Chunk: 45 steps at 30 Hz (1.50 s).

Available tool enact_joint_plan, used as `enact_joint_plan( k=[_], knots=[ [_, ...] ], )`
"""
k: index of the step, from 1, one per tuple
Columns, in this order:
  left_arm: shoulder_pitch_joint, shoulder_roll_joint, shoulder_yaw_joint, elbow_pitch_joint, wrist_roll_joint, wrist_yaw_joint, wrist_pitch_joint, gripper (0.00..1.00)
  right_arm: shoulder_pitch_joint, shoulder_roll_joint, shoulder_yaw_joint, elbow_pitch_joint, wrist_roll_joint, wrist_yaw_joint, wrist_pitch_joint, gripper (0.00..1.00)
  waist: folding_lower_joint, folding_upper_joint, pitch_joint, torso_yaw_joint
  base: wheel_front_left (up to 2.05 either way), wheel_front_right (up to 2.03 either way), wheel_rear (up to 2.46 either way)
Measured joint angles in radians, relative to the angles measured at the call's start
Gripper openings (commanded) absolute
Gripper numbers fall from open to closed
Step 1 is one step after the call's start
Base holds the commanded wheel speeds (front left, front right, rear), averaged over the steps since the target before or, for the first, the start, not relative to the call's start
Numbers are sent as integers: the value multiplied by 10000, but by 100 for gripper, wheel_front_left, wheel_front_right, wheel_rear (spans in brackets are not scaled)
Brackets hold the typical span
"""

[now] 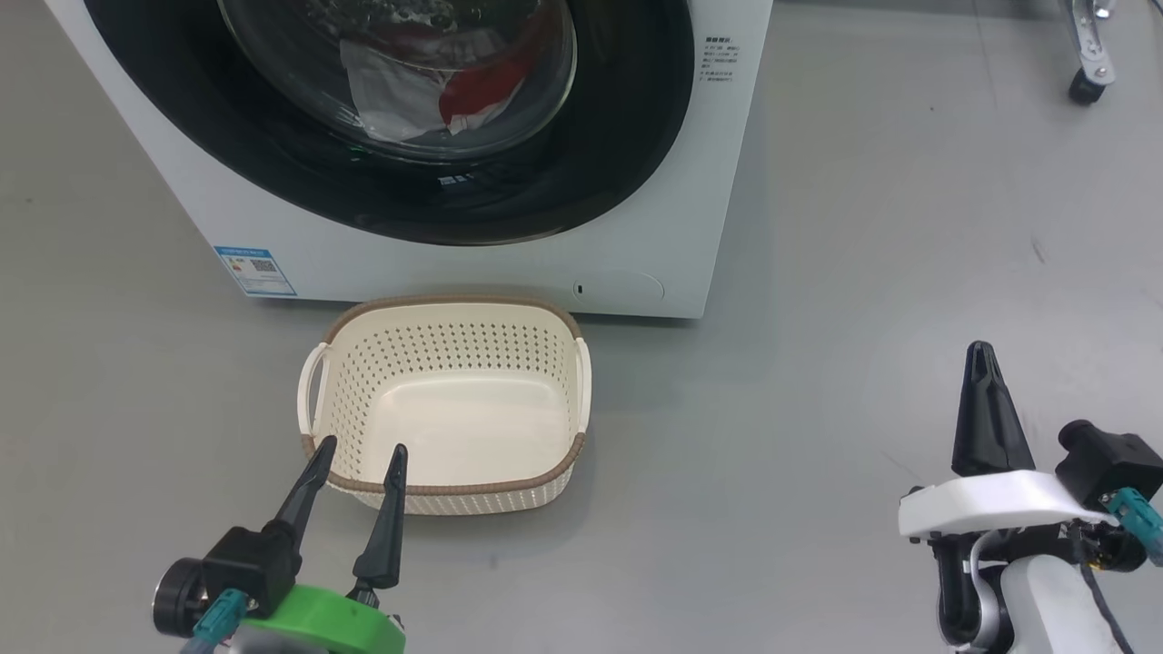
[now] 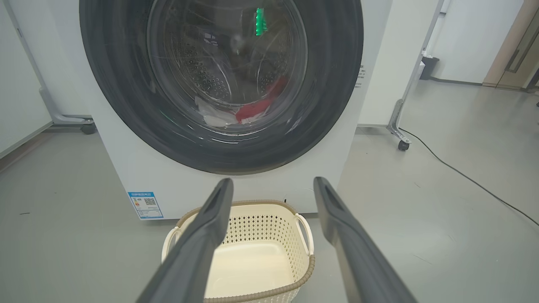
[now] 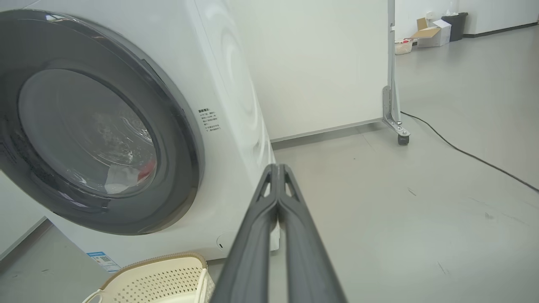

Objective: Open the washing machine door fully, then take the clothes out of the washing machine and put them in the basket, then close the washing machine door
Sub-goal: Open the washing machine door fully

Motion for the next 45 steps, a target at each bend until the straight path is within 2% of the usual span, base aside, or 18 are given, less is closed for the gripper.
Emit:
enact_joint_plan(
  k=[8, 12, 15, 20, 25, 34, 45],
  knots=[
    [-350, 12, -303, -96, -71, 0, 0, 100, -1170, -2, -648, -211, 1739, 255, 102, 0, 0, 0, 695, 256, 0, 0, 0],
    [-657, 19, -447, -192, -105, 0, 0, 100, -1860, -8, -1198, -376, 3214, 253, 245, 0, 0, 0, 1075, 437, 0, 0, 0],
    [-866, 19, -466, -224, -209, 0, 0, 100, -2405, -19, -1567, -441, 3837, 249, 391, 0, 0, 0, 1358, 598, 0, 0, 0],
    [-1193, 40, -451, -305, -314, 0, 0, 100, -3483, -270, -1822, -384, 3572, 128, 890, 0, 0, 0, 1827, 858, 0, 0, 0],
    [-1528, 48, -516, -316, -395, 0, 0, 100, -4672, -445, -2211, -357, 4017, -130, 1340, 0, 1, 0, 2249, 1103, 0, 0, 0],
    [-1994, 50, -594, -339, -616, 0, 0, 100, -6287, -757, -2462, -209, 4803, -399, 2301, 0, 1, 0, 2826, 1462, 0, 0, 0],
    [-2539, 50, -771, -368, -846, 0, 0, 100, -8511, -832, -1931, 508, 5730, -742, 4213, 0, 0, 0, 3697, 1924, 0, 0, 0]
  ],
)
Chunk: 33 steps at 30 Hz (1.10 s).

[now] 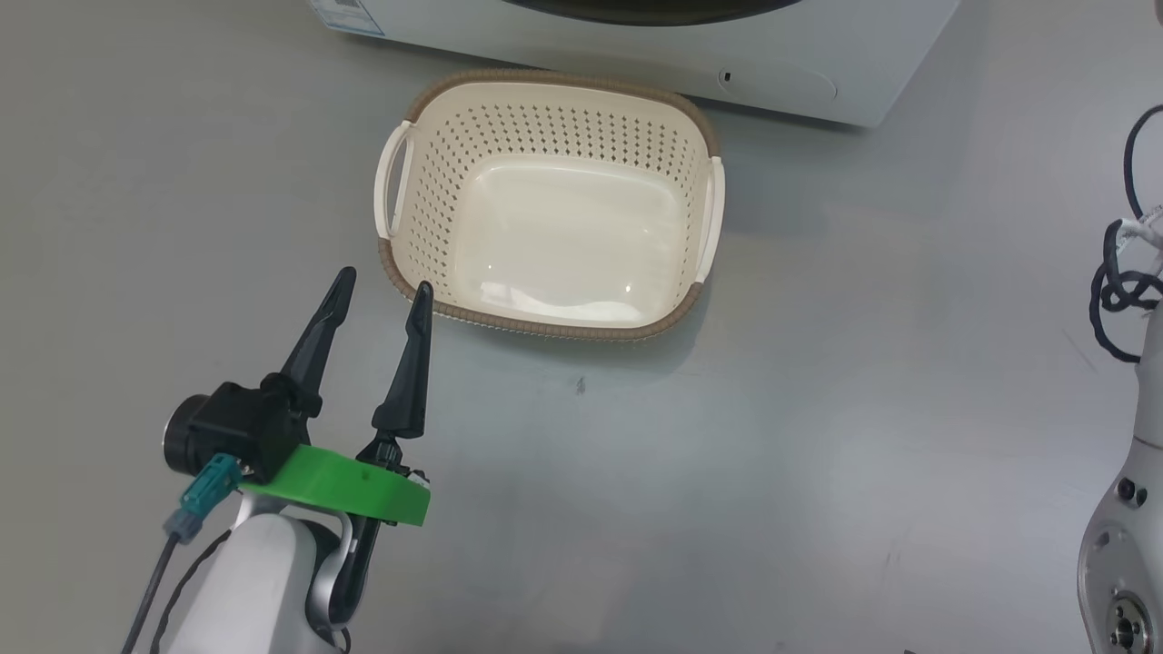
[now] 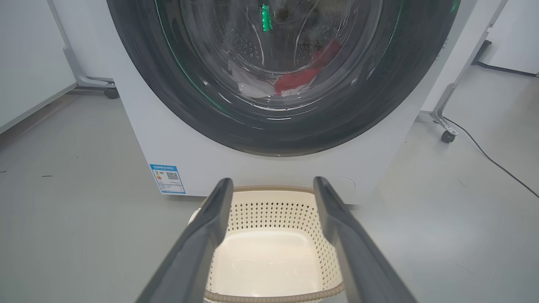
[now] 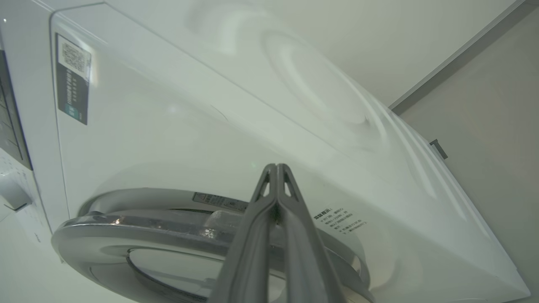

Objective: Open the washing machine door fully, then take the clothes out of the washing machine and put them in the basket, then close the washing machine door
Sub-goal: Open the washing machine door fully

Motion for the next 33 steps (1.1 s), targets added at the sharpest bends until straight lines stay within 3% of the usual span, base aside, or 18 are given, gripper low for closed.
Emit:
enact_joint_plan(
  k=[18, 33],
  knots=[
    [-540, -42, -462, 240, -265, 0, 0, 100, -1880, 6, 92, 1450, 1070, -253, 1916, 0, 0, 0, 752, 633, 0, 0, 0],
    [-711, -82, -445, 65, -458, 0, 0, 100, -2587, 209, -353, 2449, 2104, -343, 2658, 0, 0, 0, 810, 841, 0, 0, 0]
  ],
)
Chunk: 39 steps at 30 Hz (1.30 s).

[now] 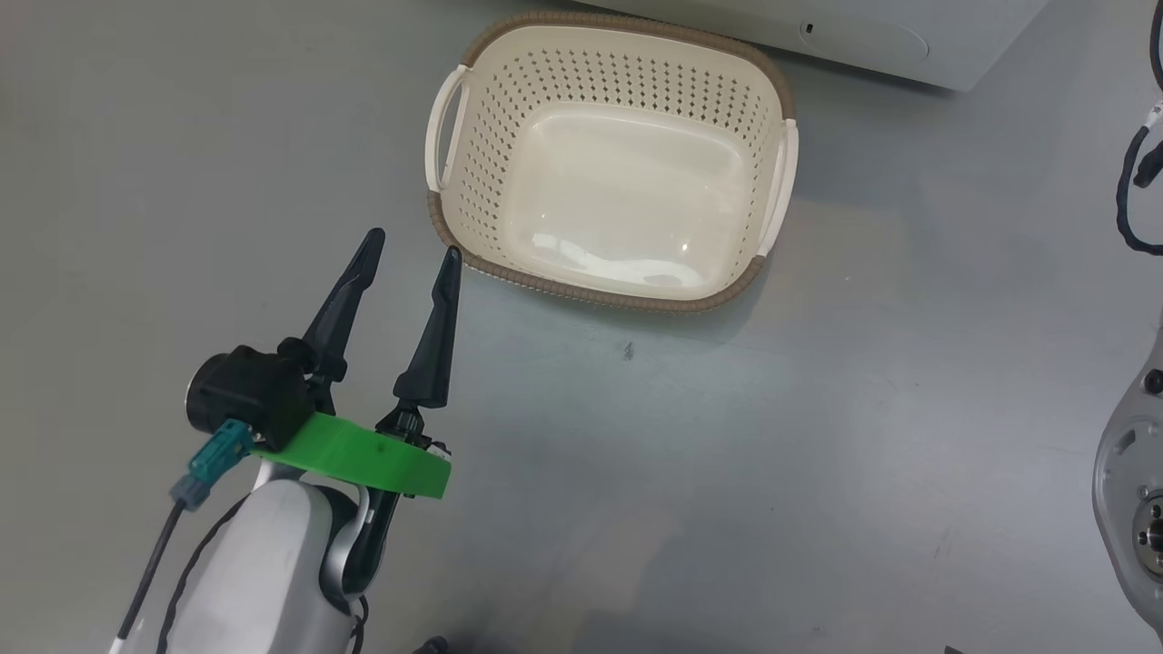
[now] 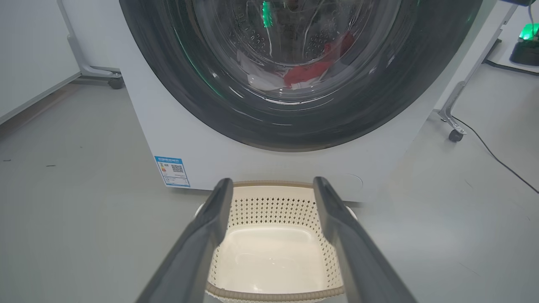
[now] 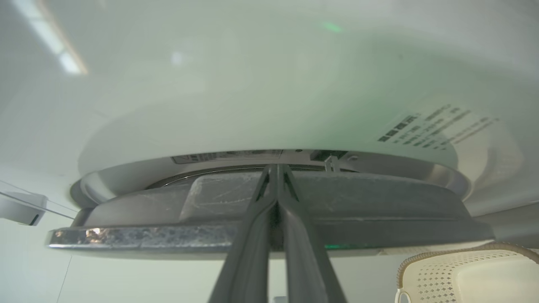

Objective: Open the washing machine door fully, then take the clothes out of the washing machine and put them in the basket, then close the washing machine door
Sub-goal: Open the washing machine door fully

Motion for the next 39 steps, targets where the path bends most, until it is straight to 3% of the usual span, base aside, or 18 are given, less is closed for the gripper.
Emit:
enact_joint_plan(
  k=[21, 39],
  knots=[
    [-7, -6, -130, 13, -2, 0, 0, 100, -725, -44, -742, 1241, 1012, -4, 951, 0, 0, 0, 121, 67, 0, 0, 0],
    [-20, -10, -102, 79, 0, 0, 0, 100, -842, -163, -755, 2284, 1254, -2, 1933, 0, -1, 0, -47, -10, 0, 0, 0]
  ],
)
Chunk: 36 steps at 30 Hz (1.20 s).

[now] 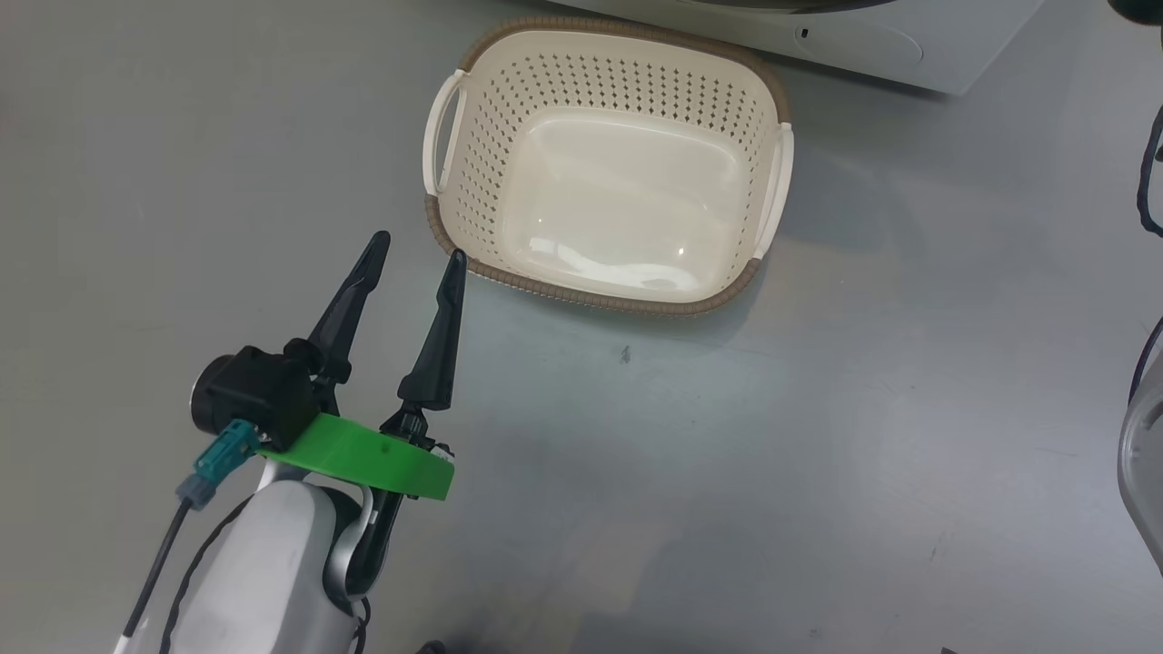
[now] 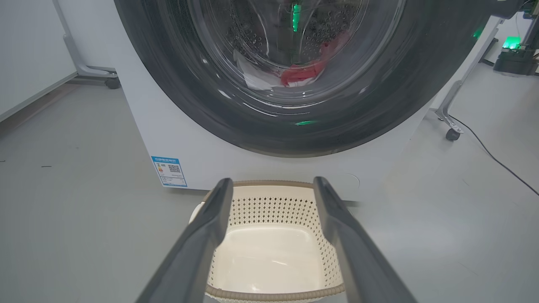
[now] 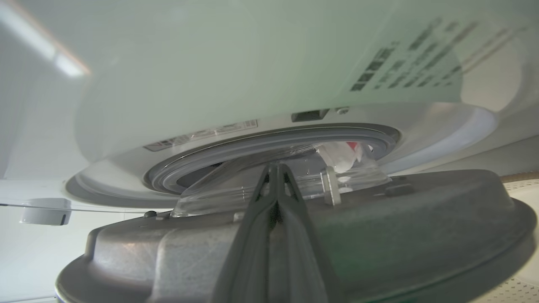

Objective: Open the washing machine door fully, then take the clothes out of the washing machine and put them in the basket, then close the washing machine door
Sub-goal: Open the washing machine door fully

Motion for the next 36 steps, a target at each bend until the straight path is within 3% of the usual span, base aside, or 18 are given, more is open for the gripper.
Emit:
enact_joint_plan(
  k=[36],
  knots=[
    [423, 19, 199, 343, 207, 0, 0, 100, 2062, 376, 466, 650, 242, -13, 1248, 0, 1, 0, -1783, -554, 0, 0, 0]
  ],
)
